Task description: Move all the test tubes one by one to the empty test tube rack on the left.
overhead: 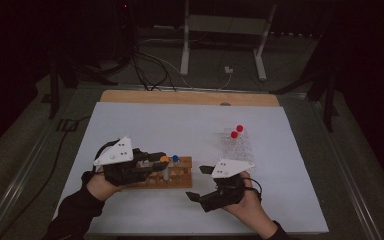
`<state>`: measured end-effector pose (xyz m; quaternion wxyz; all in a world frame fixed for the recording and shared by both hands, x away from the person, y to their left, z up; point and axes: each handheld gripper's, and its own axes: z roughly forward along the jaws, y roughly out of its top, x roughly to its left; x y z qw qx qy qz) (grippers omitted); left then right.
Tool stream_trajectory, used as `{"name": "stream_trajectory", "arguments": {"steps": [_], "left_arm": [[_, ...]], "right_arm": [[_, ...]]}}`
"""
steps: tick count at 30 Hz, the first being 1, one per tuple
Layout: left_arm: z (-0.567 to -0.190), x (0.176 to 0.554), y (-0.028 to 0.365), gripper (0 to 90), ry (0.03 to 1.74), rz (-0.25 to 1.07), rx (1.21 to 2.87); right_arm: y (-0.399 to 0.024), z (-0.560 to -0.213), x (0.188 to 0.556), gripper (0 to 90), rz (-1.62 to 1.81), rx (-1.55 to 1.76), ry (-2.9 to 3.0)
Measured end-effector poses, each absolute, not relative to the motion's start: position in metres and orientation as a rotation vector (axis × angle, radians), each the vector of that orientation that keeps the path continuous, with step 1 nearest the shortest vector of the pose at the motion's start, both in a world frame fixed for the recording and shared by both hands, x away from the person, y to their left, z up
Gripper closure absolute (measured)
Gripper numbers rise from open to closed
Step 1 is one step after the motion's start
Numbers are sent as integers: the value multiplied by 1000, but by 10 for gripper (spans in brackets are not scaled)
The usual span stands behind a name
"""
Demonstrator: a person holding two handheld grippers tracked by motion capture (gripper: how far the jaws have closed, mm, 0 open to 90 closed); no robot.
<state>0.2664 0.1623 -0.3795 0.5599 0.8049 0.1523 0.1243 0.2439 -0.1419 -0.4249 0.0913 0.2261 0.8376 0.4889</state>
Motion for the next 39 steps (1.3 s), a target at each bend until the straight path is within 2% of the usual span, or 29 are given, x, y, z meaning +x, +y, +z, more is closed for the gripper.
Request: {"name": "stream_trajectory", "arguments": {"steps": [3,8,25,39], "left_arm": [[-374,268,173,713,380,318,1883],[-373,272,187,713,420,354,1876],[-395,295,211,714,543,403,1864],[-426,305,208,714,561,344,1953]], "right_arm": [[-146,-424,245,13,1485,673,2481],[-153,-421,247,0,1506,701,2464],[-160,-417,248,0,1506,713,2432],[-162,-416,248,0,1510,714,2437]]}}
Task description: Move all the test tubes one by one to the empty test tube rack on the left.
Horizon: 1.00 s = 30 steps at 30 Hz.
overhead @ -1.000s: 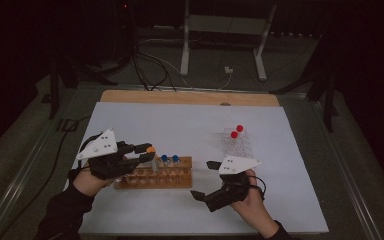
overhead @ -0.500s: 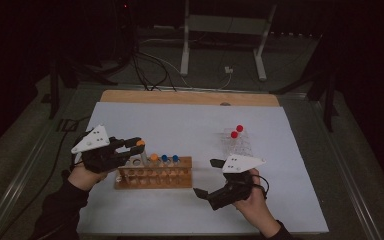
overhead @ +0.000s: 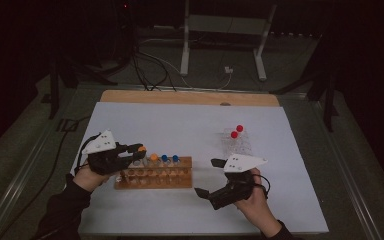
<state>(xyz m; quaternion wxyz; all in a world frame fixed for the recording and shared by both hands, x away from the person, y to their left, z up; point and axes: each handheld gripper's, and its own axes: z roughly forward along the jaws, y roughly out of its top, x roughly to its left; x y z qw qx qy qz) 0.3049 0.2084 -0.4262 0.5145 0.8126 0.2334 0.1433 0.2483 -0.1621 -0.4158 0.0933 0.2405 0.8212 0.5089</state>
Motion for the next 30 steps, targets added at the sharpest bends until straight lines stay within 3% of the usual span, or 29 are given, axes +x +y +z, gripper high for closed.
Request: {"name": "stream_trajectory", "arguments": {"steps": [30], "left_arm": [[-445,311,202,688,561,289,2057]], "right_arm": [[-165,-413,249,0,1524,718,2424]]}}
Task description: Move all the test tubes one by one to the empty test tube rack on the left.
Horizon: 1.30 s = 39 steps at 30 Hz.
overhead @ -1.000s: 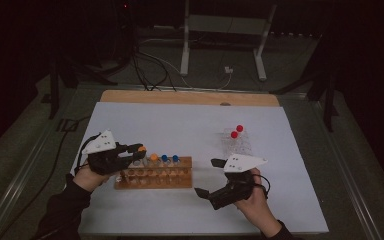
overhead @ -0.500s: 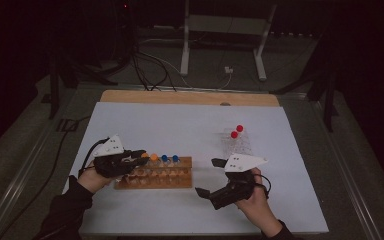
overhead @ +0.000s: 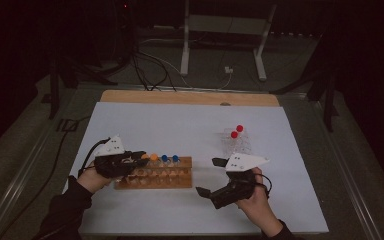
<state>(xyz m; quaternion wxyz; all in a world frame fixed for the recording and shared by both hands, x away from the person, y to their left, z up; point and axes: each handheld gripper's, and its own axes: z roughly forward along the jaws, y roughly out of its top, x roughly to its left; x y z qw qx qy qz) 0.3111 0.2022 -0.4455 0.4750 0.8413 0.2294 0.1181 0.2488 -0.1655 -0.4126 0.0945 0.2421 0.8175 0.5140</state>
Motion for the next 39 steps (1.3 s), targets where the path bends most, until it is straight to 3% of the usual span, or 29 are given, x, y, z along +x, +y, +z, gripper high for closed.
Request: {"name": "stream_trajectory", "arguments": {"steps": [8,12,16,21,29,31,39], "left_arm": [[-430,304,203,203,535,258,1985],[-420,299,200,93,519,209,1943],[-415,296,197,25,515,200,1936],[-413,294,195,25,507,205,1931],[-410,293,196,25,510,215,1926],[-410,293,196,25,510,219,1926],[-409,293,196,25,507,214,1928]], "right_arm": [[-191,-396,256,0,1543,735,2308],[-211,-391,265,0,1477,782,2223],[-229,-395,276,0,1417,918,2143],[-241,-409,294,2,1397,1064,2096],[-246,-435,315,179,1309,1154,2093],[-247,-439,321,275,1280,1177,2100],[-242,-451,342,490,1172,1222,2140]]}}
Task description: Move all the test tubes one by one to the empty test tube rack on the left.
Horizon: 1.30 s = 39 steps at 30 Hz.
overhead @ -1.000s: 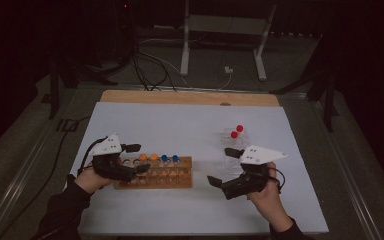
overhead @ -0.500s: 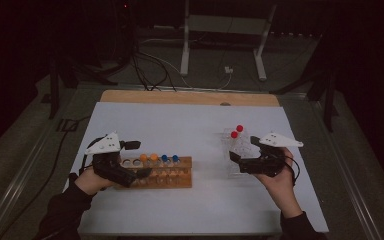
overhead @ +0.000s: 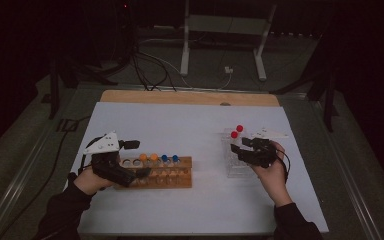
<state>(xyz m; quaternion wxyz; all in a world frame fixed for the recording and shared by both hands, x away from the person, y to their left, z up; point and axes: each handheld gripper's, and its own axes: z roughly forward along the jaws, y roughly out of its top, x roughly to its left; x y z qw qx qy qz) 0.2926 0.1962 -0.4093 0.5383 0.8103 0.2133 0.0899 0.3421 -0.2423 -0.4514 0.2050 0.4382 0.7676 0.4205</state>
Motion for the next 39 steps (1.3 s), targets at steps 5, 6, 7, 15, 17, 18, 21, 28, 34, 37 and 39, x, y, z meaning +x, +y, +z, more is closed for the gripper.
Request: {"name": "stream_trajectory", "arguments": {"steps": [5,6,7,15,17,18,21,28,34,37,39], "left_arm": [[-410,293,197,26,506,208,1927],[-410,293,196,25,508,210,1929],[-410,293,196,25,507,210,1931],[-411,293,195,26,504,208,1934],[-410,293,195,25,504,205,1933],[-410,293,195,26,503,207,1933],[-410,293,195,26,498,205,1934],[-410,292,195,25,494,191,1935],[-407,291,194,26,487,183,1931],[-406,290,193,26,480,182,1932],[-405,290,192,25,480,182,1931]], "right_arm": [[-238,-457,351,579,1106,1242,2175],[-237,-458,353,593,1091,1244,2183],[-237,-458,354,613,1085,1244,2186],[-234,-461,362,654,1078,1264,2195],[-232,-461,364,671,1075,1260,2202],[-231,-461,365,687,1075,1259,2204],[-229,-462,367,727,1069,1257,2207],[-231,-460,365,750,1086,1242,2178],[-235,-438,353,751,1127,1179,2125],[-237,-428,348,751,1159,1164,2105],[-238,-422,345,751,1180,1152,2092]]}}
